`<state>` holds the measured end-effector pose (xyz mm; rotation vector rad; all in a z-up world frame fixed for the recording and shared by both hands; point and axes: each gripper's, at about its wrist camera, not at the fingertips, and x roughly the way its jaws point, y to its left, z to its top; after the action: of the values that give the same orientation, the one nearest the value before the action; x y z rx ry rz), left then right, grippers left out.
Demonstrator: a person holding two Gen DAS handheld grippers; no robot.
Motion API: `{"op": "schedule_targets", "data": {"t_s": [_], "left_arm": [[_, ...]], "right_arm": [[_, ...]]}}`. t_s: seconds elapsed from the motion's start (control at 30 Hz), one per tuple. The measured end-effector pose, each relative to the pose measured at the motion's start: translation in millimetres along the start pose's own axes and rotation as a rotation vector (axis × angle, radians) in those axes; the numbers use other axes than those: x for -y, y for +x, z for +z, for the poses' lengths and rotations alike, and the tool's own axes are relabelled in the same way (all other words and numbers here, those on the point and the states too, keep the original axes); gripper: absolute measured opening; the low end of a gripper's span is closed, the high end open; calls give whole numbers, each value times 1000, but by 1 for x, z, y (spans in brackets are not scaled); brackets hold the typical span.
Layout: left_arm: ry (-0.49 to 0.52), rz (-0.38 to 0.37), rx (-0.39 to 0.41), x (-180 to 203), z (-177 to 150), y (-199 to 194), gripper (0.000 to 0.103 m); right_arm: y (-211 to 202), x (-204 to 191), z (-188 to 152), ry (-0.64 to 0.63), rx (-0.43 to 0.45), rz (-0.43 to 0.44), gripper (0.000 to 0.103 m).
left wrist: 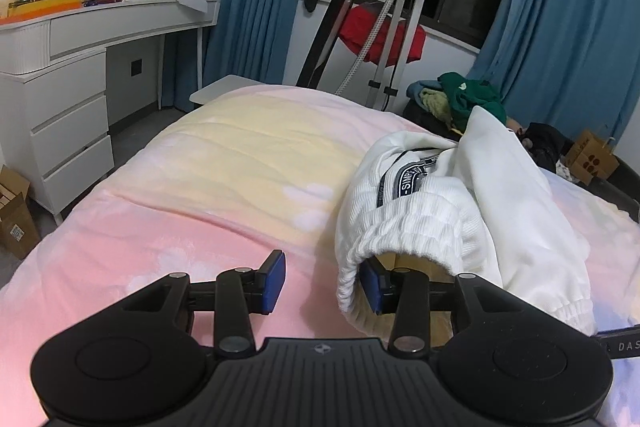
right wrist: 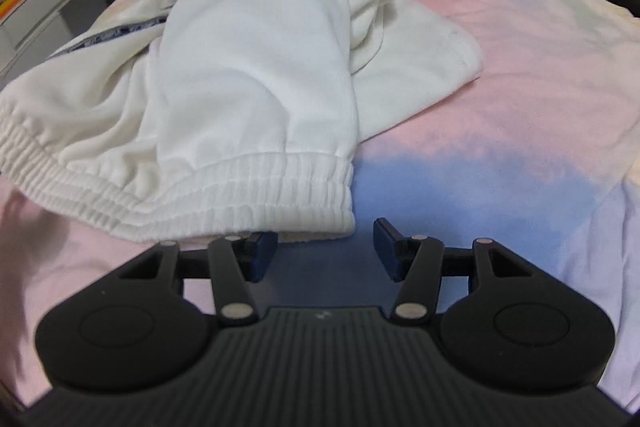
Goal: Fold clothes
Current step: 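Hold the cuff with the left tool while the right tool grasps the other cuff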
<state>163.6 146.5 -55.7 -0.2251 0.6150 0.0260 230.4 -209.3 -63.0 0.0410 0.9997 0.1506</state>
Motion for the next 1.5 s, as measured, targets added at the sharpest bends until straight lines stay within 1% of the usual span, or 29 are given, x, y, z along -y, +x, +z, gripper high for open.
{"op": "schedule_targets", "data": {"t_s": [0.07, 0.17, 0.27, 0.37, 0.4, 0.47, 0.57, 0.67, 0.73, 0.8, 0.87, 0.93, 1.03, 1.27, 1.33, 1.5], "left_arm": [[6, -7, -2, 2, -1, 1, 43], [18, -13, -5, 5, -3, 3, 43], [3, -18, -4, 6, -4, 3, 43], [-34, -27, -6, 5, -4, 2, 43], [-43, -28, -3, 5, -4, 1, 43], [-57, -28, 5, 5, -4, -1, 43], [-77, -28, 18, 7, -4, -5, 44], [-98, -28, 31, 8, -4, -8, 44], [-112, -28, 39, 8, -4, -10, 44], [-126, -28, 48, 9, -5, -12, 44], [-125, -27, 52, 10, -5, -13, 44], [-121, -26, 56, 11, -6, -14, 44], [-116, -24, 61, 13, -7, -15, 44], [-99, -19, 71, 17, -9, -16, 44], [-91, -15, 68, 17, -10, -13, 44], [-130, -35, 58, 12, -10, -11, 44]], "right_arm": [[1, 3, -2, -17, 1, 27, 56], [4, 7, -11, -30, 17, 42, 56], [2, 10, -22, -33, 77, 66, 56], [-7, 15, -31, -10, 180, 110, 51], [-11, 18, -34, 9, 217, 126, 50], [-19, 26, -39, 63, 287, 153, 49], [-25, 40, -49, 160, 344, 174, 49], [-21, 57, -64, 256, 379, 196, 49], [-16, 65, -68, 317, 384, 197, 44], [-13, 72, -70, 363, 392, 193, 41], [-15, 68, -66, 337, 421, 181, 39], [-17, 62, -63, 303, 449, 169, 34], [-13, 50, -60, 235, 449, 139, 29], [1, 21, -59, 69, 447, 70, 28], [4, 18, -58, 46, 453, 61, 28], [12, 13, -55, 23, 472, 46, 28]]}}
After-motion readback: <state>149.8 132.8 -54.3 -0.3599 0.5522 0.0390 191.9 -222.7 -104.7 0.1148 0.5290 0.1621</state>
